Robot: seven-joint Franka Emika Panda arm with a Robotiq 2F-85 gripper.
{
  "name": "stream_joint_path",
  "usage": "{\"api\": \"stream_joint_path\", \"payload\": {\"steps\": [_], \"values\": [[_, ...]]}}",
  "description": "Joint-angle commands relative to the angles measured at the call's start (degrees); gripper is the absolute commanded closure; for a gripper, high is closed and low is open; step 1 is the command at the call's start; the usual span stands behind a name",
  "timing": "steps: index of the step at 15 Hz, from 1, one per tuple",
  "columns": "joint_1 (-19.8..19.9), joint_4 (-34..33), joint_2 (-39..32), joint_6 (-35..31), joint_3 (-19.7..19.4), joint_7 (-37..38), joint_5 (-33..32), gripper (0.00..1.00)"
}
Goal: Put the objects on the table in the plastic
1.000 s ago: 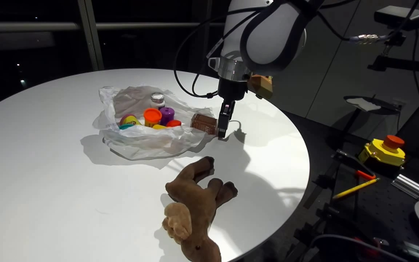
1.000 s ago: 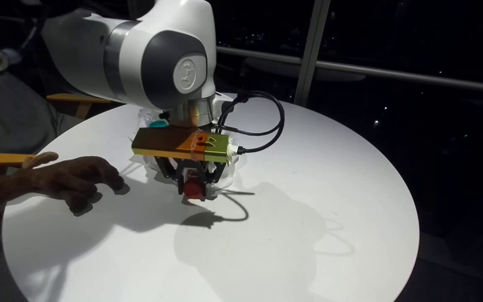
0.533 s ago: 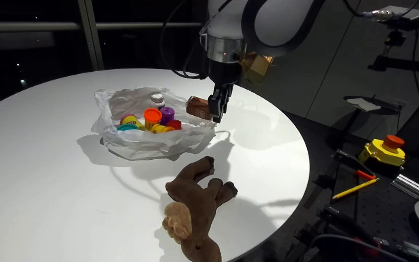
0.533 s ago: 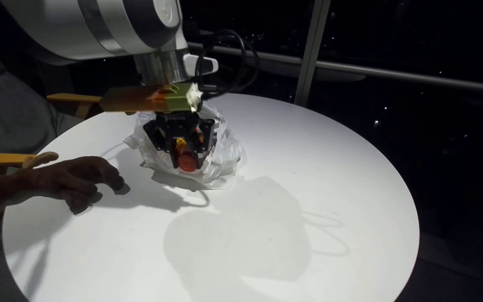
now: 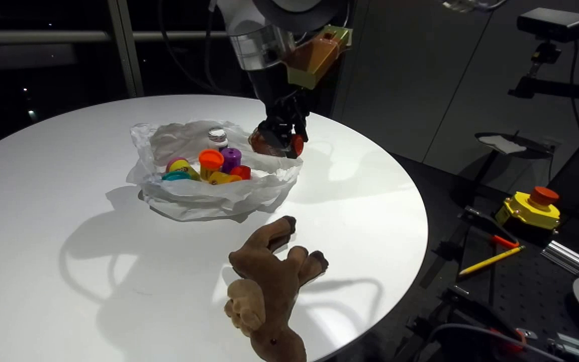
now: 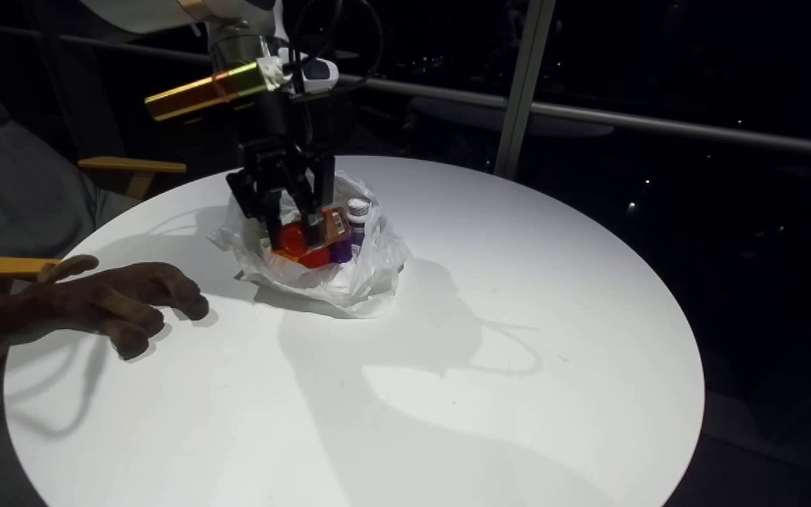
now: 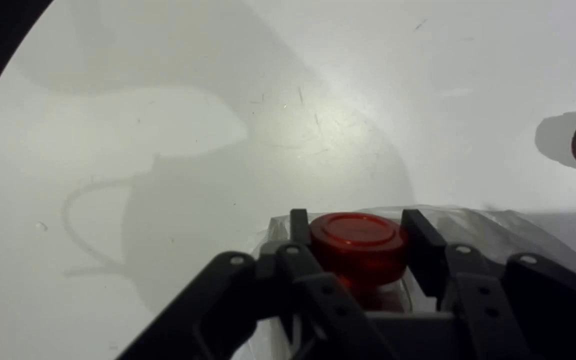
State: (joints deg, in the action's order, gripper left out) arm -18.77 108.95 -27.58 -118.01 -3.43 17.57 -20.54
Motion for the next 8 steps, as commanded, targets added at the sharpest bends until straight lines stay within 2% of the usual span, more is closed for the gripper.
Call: {"api": "stream_joint_path", "payload": {"steps": [1,8], "values": [[1.91,-12.02,-8.22,5.07,1.33,0.35,-0.02,0.77],[5.75,-23.64,-18.56,7.91,1.74,-1.91,5.32,0.78]]}}
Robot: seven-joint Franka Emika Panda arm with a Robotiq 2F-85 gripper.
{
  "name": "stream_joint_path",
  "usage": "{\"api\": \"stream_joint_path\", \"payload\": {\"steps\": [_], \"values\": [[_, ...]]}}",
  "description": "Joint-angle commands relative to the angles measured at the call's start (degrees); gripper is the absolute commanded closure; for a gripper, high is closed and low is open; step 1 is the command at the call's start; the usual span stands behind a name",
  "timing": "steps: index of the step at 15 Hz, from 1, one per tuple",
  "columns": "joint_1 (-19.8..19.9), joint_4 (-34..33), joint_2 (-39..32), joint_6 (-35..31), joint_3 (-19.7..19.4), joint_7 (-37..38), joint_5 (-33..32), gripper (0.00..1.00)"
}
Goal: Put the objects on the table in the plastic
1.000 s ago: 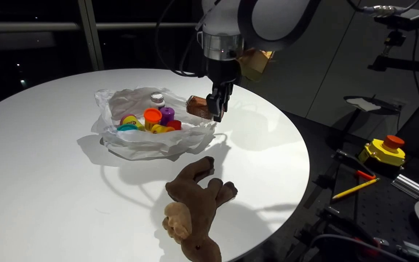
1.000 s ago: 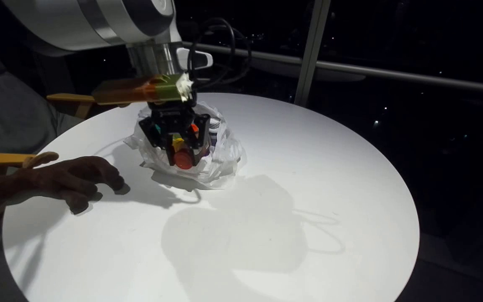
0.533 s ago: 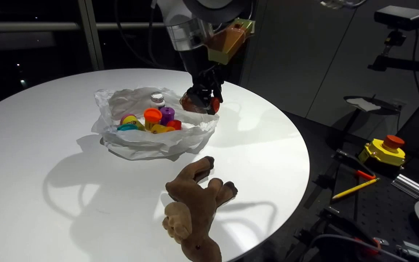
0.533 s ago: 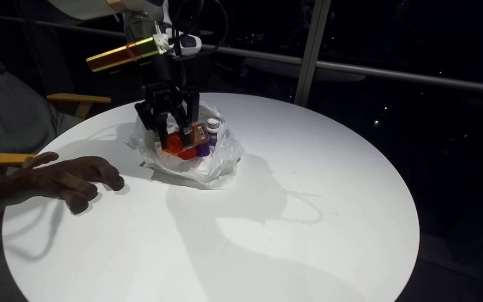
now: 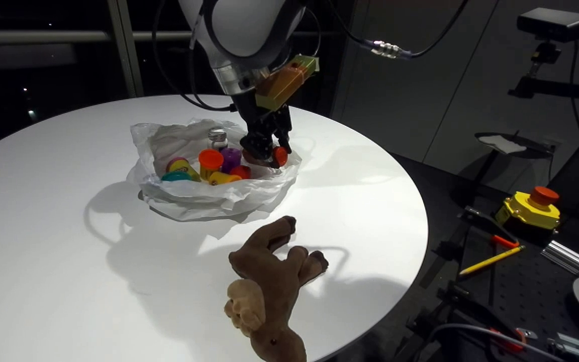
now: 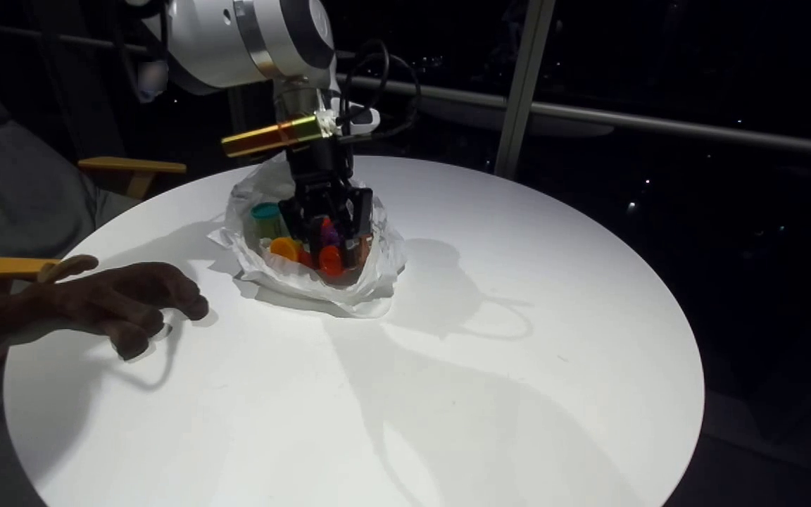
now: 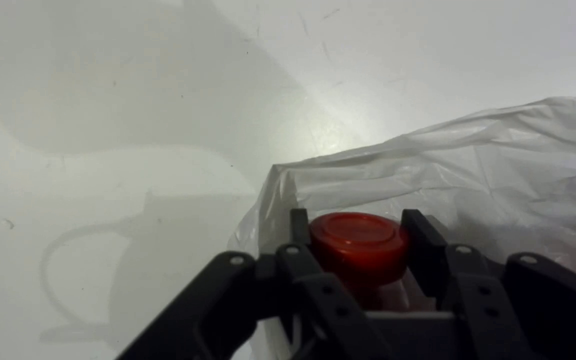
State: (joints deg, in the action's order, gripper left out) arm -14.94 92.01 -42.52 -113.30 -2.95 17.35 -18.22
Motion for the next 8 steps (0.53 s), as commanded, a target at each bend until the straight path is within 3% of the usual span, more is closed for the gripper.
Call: {"api": "stream_joint_path", "payload": {"steps": [1,6,8], "values": [[2.40,-7.15,-3.77,3.01,1.66,-2.07,4.23,0.78],[3.68,-7.71,-2.52,1.21,4.09,-4.44,9.24,0.80],[3.38,-7.24,-1.83,1.17,4.36,-4.21,9.94,0.31]]}}
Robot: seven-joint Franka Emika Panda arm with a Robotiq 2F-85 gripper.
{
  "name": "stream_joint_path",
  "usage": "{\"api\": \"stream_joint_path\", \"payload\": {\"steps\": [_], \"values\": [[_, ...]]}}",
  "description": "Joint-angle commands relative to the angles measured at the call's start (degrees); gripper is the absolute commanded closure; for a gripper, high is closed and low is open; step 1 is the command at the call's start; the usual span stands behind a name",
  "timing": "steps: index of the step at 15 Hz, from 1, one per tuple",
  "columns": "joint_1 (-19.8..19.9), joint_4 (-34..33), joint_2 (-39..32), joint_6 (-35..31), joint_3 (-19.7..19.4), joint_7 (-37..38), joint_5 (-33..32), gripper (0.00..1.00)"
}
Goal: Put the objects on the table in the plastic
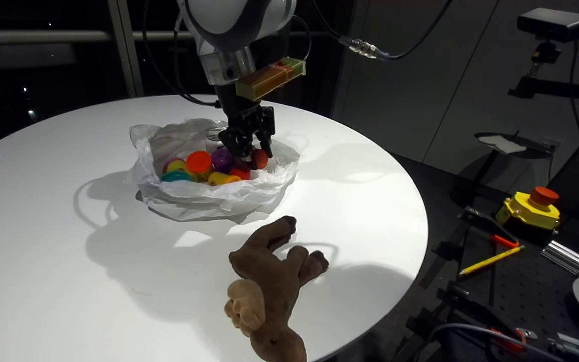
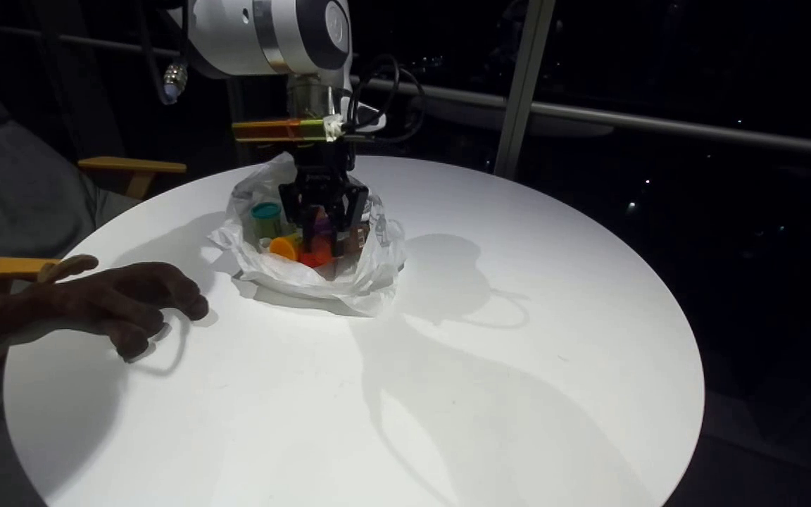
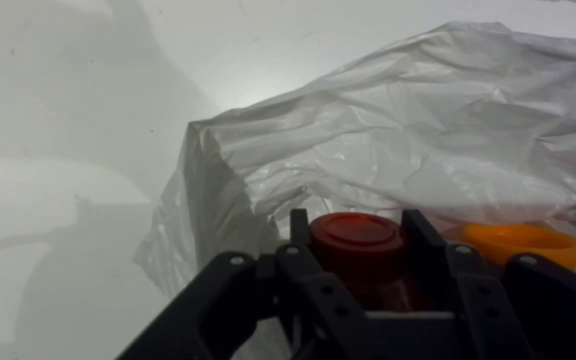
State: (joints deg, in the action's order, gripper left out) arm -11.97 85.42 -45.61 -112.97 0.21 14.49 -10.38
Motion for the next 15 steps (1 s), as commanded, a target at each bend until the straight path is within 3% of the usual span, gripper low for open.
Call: {"api": "stream_joint_path", "payload": {"steps": [1,5,10,15], "values": [[0.13,-0.39,1.43,0.69,1.08,-0.91,1.99,0.30],[-0.34,1.33,3.41,-0.01,1.24,-0.33,1.60,0.00],[-2.27,8.28,11.06,-1.44,2.18,2.65,1.74,0.00],[-3.24,23.05,20.92,-5.80,4.97,4.30,3.61,0.00]]}}
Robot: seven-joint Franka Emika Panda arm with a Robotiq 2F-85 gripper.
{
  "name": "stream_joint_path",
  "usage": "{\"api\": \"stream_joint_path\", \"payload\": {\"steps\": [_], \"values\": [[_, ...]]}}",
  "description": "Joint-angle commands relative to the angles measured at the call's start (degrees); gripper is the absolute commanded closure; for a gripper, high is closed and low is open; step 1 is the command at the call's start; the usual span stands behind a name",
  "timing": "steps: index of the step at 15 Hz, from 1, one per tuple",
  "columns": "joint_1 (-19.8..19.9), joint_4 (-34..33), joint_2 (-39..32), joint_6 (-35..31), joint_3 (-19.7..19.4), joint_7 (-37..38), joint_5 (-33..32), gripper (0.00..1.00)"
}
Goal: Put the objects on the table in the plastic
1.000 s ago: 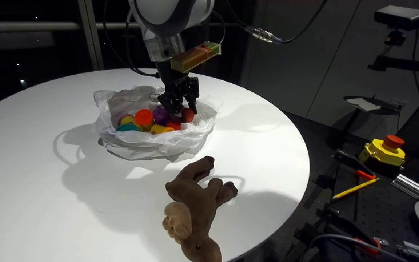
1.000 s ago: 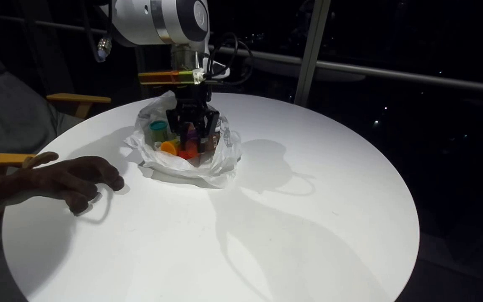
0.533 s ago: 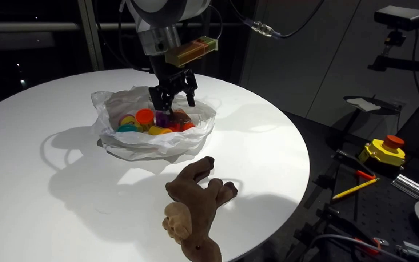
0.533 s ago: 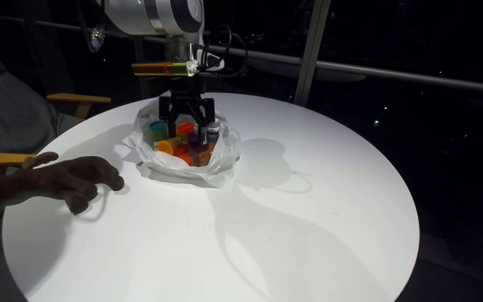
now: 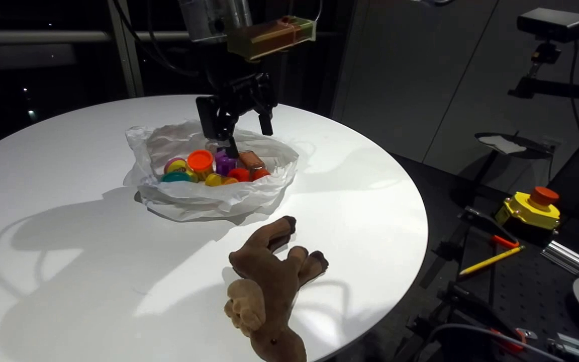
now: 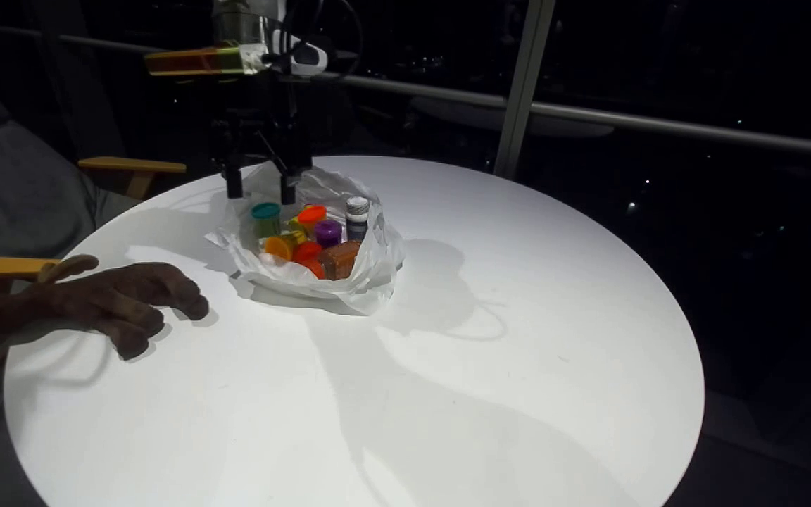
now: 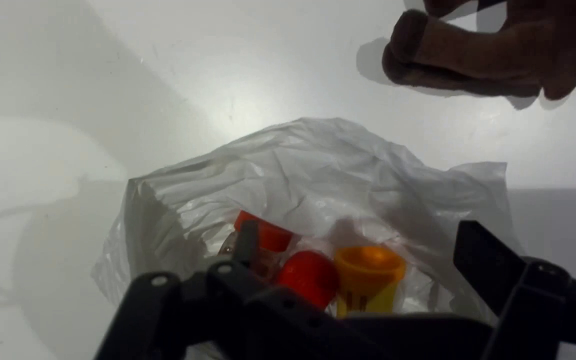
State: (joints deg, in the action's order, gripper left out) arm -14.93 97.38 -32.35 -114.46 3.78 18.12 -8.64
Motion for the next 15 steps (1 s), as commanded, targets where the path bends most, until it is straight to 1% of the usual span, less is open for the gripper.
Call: {"api": "stream_joint_path", "payload": {"steps": [1,4,6,10,13,15], "values": [[-0.18,14.26,9.02,-6.08,2.34,-0.53,2.46,0.00],[0.27,24.09,12.31,-16.58,4.56,-2.59,4.10,0.00],[0.79,29.29,13.00,-23.47,5.81,-3.14,7.20,0.00],[0.49,35.46,12.77,-33.67,7.44,-3.94,12.83,0.00],[0.26,37.93,11.89,-40.87,8.00,-5.55,13.49,0.00],[0.13,38.65,11.26,-43.02,8.14,-6.13,13.17,0.00]]}}
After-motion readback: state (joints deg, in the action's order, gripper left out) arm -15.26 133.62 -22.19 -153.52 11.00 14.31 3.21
